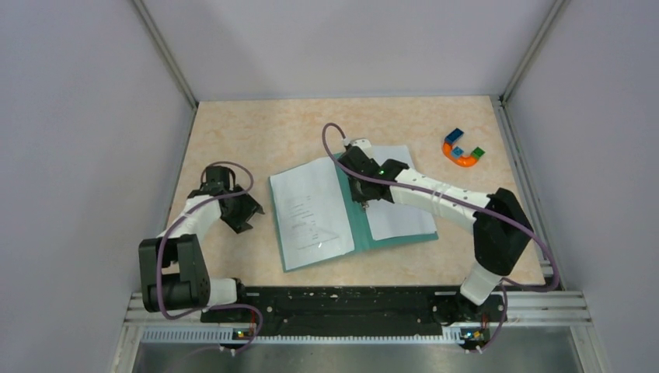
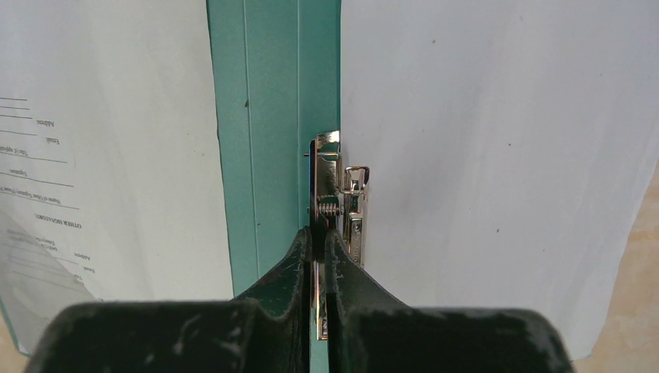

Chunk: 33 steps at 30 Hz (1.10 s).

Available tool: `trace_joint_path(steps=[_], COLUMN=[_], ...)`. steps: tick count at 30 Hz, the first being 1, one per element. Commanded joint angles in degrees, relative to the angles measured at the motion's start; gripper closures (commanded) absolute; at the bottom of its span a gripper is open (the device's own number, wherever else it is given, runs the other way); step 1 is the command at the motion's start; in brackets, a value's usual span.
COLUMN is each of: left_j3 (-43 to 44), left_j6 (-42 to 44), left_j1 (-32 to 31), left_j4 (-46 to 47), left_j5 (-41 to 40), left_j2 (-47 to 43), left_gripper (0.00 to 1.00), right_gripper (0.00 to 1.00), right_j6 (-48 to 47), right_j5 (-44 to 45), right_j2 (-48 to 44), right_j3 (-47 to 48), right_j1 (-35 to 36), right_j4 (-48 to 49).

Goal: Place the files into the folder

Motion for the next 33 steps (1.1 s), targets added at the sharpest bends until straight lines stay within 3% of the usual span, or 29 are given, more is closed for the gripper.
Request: trace_joint_path(steps=[1,12,18,26,33], left_j3=[-0.80,-1.14,-1.95,-1.09,-0.17], left_j6=[-1.67,-4.94,-4.85,-3.38,-1.88], left_j1=[0.25,-0.04,-0.43,-0.57,-1.28], left_j4=[3.62,9.61,13.30,15.01,14.28], left_j5=[3.49,14.09,23.80,32.22,32.81], left_j2=[1.05,5.26,2.98,-3.57,-4.31], left_gripper=[0.39,0.41,0.44,0.45,0.46], right_gripper=[1.00,1.00,1.00,1.00,1.00], right_j6=[-0.69,-0.56,0.27,2.98,9.21], right_j5=[-0.54,-1.63,-3.77,-9.52,-15.55], right_j2=[-6.14,-10.43,-9.56,-3.59,1.86], right_j3=[1.80,1.96,0.73,-1.72,-5.44], right_j1=[-1.30,-2.29,-3.98,-4.56,-4.46], right_j4=[0.81,0.76,3.06,9.29,18.44])
